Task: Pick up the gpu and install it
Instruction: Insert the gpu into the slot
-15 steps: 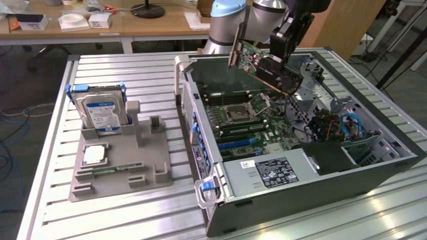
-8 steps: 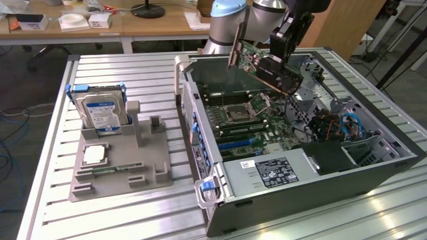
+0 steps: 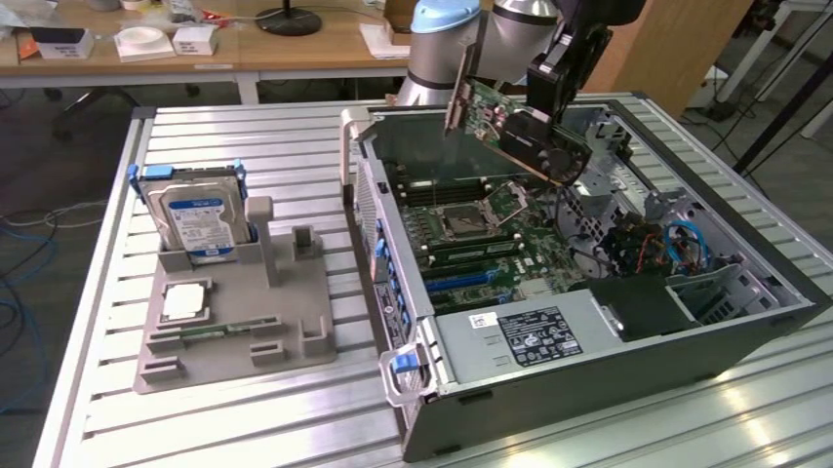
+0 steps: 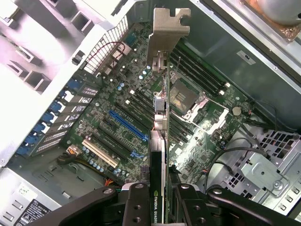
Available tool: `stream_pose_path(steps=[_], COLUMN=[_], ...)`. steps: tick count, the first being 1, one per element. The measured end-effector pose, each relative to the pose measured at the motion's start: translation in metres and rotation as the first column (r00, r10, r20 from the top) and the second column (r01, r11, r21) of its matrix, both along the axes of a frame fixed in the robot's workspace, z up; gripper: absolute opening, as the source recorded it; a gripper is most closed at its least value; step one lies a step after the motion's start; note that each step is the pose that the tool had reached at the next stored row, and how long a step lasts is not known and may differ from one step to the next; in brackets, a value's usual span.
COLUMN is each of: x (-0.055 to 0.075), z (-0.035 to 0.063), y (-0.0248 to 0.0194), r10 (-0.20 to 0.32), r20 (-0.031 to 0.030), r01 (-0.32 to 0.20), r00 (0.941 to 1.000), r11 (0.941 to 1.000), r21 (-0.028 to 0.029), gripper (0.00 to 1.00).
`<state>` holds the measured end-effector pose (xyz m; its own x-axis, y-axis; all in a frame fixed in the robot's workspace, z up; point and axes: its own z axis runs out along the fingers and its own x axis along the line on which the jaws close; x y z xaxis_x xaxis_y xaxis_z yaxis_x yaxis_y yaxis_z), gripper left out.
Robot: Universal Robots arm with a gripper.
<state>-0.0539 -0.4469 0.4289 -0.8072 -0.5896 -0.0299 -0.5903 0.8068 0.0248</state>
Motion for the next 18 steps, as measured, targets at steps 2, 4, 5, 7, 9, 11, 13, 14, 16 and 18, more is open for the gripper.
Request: stream_pose_path(steps=[2,4,5,7,9,11,13,14,16,18], x=[0.0000,-0.0001,0.0000,0.0000,0.0000,0.0000,0.0000,0.0000,0.0000,0.0000], z=[0.0000,-0.0001,-0.0002,-0.0007,-0.0011,-0.0018,-0.0026,-0.0029,-0.0045,-0.0053], y=[0.0000,0.0000,0.0000,0.0000,0.0000,0.0000,0.0000,0.0000,0.0000,0.0000], r10=[0.003,0.033,0.050,0.082,0.112,0.142,0.169,0.181,0.235,0.257], r20=[0.0000,0.0000,0.0000,0.0001,0.0000,0.0001,0.0001,0.0000,0.0000,0.0001], r01=[-0.003,-0.033,-0.050,-0.082,-0.112,-0.142,-0.169,-0.181,-0.235,-0.257], r00=[1.0000,0.9995,0.9987,0.9966,0.9937,0.9898,0.9856,0.9834,0.9721,0.9664], r11=[1.0000,0.9995,0.9987,0.9966,0.9937,0.9898,0.9856,0.9834,0.9721,0.9664], r21=[0.0000,0.0000,0.0000,0.0001,0.0000,0.0001,0.0000,0.0000,0.0000,0.0001], gripper=[0.26,0.26,0.26,0.26,0.26,0.26,0.26,0.26,0.26,0.26])
